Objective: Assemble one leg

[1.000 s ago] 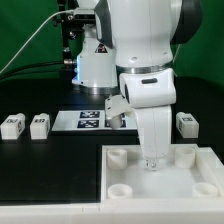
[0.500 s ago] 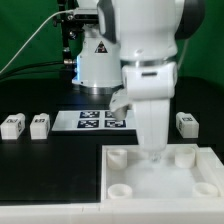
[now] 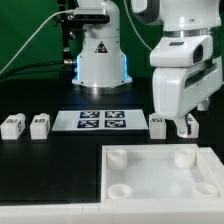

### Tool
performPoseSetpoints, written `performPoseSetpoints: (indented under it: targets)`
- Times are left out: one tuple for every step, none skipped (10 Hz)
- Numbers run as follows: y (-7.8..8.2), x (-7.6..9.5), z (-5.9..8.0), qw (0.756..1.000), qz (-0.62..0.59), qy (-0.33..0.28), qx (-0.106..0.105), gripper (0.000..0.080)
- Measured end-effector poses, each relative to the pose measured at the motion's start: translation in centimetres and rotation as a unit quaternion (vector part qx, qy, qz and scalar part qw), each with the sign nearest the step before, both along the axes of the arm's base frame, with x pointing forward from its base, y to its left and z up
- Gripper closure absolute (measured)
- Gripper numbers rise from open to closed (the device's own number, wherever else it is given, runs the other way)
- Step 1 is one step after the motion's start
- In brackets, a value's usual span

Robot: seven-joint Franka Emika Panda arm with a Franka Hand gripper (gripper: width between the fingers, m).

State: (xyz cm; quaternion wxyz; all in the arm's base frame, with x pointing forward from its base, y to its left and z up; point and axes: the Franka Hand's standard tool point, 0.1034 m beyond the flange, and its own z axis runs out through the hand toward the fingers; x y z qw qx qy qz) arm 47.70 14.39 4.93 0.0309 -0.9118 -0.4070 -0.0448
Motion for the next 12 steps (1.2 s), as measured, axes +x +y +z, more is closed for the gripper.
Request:
performPoseSetpoints:
  targets:
    - [0.0,0.0,0.0,0.999,-0.034,0.003,0.002,0.0151]
    - [0.1,0.0,0.0,0.997,-0.079,0.008,0.006,0.0151]
    - [0.7,-0.6,0.2,0.987,-0.161,0.019,0.011,0.0151]
    - [2.0,-2.1,0.8,0.969,-0.244,0.035,0.009,0.0151]
    - [3.0,-2.7,1.2,0.953,-0.298,0.041,0.009,0.0151]
    - [3.6,-3.1,1.0,0.938,-0.343,0.046,0.011,0.0151]
    - [3.2,-3.3,0.5,0.926,-0.374,0.045,0.021,0.0151]
    - [3.2,-3.5,0.5,0.927,-0.371,0.054,0.013,0.0151]
    - [3.2,-3.3,0.6,0.928,-0.367,0.065,0.006,0.0151]
    - [3.2,-3.2,0.6,0.928,-0.367,0.061,0.009,0.0151]
    - [2.9,-3.5,0.3,0.927,-0.365,0.081,-0.006,0.0151]
    - [2.4,-3.5,0.2,0.922,-0.365,0.124,-0.036,0.0151]
